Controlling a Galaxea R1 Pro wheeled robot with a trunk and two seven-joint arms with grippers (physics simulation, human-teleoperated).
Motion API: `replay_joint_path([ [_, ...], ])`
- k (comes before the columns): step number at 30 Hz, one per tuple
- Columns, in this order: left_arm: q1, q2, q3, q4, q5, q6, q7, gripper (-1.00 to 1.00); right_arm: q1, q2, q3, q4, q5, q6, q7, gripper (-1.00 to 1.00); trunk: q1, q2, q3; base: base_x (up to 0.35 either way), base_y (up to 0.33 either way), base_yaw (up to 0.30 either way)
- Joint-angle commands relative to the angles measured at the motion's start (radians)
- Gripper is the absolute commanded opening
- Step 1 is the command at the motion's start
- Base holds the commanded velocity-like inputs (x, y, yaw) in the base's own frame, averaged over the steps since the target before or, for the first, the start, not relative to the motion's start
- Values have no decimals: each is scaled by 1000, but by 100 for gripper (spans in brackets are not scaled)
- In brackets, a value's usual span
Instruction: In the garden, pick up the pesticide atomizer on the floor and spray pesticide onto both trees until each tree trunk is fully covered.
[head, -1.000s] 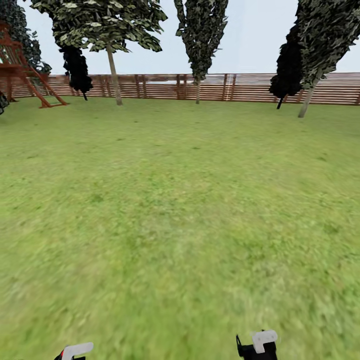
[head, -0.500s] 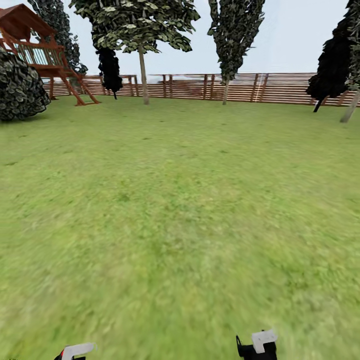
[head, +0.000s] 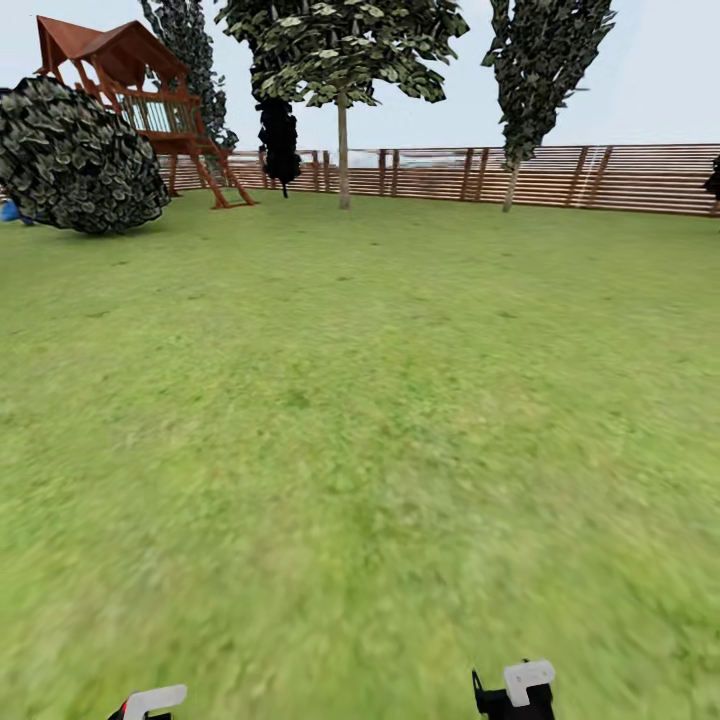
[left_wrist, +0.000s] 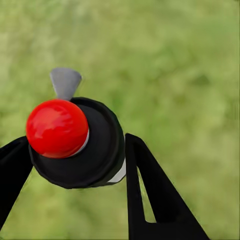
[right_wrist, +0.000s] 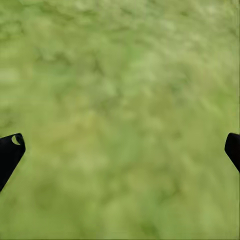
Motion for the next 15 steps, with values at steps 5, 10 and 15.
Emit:
replay_joint_path([
  [5,0,0,0,0,0,0,0,-100,0,0,0,0,0,0,0,100,0,0,0,304,134,286],
  [10,0,0,0,0,0,0,0,-100,0,0,0,0,1,0,0,100,0,0,0,307,126,286],
  [15,0,0,0,0,0,0,0,-100,0,-1,0,0,1,0,1,100,0,0,0,311,116,173],
])
